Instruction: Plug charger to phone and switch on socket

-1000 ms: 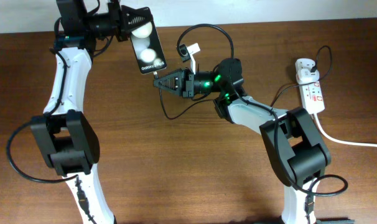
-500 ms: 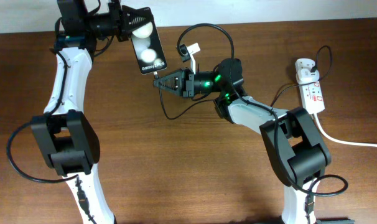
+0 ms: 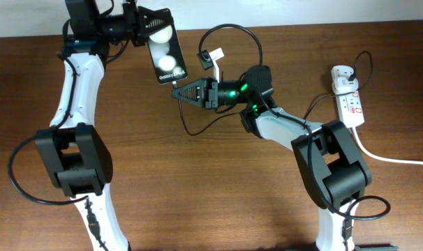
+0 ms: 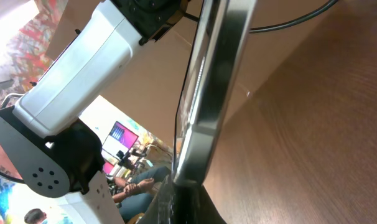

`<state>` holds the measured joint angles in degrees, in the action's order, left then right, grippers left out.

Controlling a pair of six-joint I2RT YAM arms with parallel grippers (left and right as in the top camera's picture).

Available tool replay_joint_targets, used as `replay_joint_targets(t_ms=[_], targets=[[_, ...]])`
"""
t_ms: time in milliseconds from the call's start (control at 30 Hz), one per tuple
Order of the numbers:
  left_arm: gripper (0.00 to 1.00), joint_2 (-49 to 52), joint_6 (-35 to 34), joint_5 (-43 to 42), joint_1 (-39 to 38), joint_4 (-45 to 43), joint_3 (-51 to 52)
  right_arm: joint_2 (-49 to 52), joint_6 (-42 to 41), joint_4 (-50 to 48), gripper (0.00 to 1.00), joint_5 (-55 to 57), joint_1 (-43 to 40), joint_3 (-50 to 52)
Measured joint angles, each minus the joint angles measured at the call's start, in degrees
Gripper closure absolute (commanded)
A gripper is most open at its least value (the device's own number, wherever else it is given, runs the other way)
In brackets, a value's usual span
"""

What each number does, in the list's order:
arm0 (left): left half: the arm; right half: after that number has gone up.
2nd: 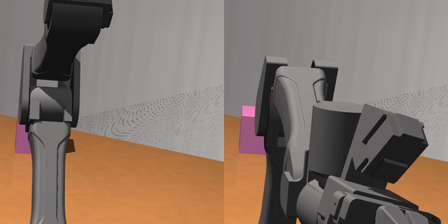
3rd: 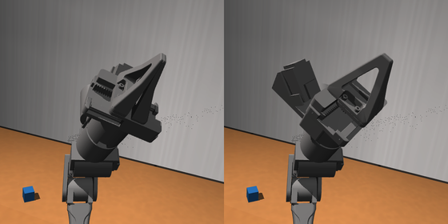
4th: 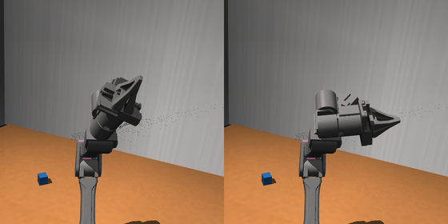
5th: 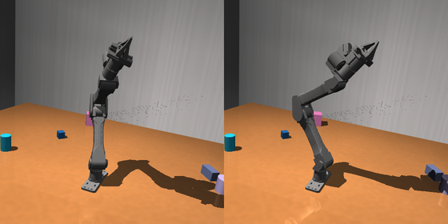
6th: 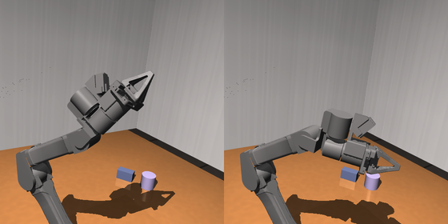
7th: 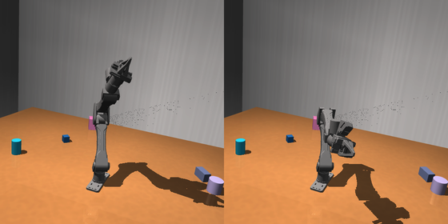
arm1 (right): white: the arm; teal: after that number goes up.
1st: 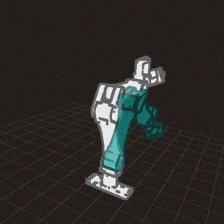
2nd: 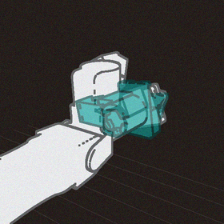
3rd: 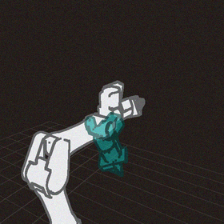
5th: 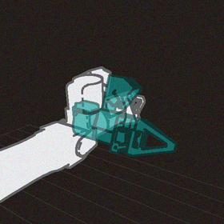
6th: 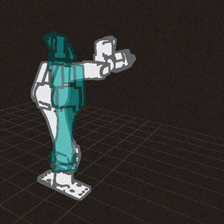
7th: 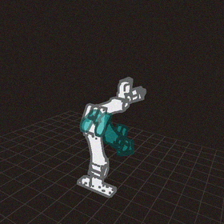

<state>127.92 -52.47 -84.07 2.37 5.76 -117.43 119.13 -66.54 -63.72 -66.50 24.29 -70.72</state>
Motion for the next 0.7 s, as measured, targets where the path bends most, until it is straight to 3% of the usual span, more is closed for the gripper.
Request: replay_joint_targets(t_ms=[700], targets=[[1.0,0.0,1.0,0.5,-0.3,-0.5,0.0,0.0,-10.2,-0.2,0.96,0.9,-0.3,0.0]])
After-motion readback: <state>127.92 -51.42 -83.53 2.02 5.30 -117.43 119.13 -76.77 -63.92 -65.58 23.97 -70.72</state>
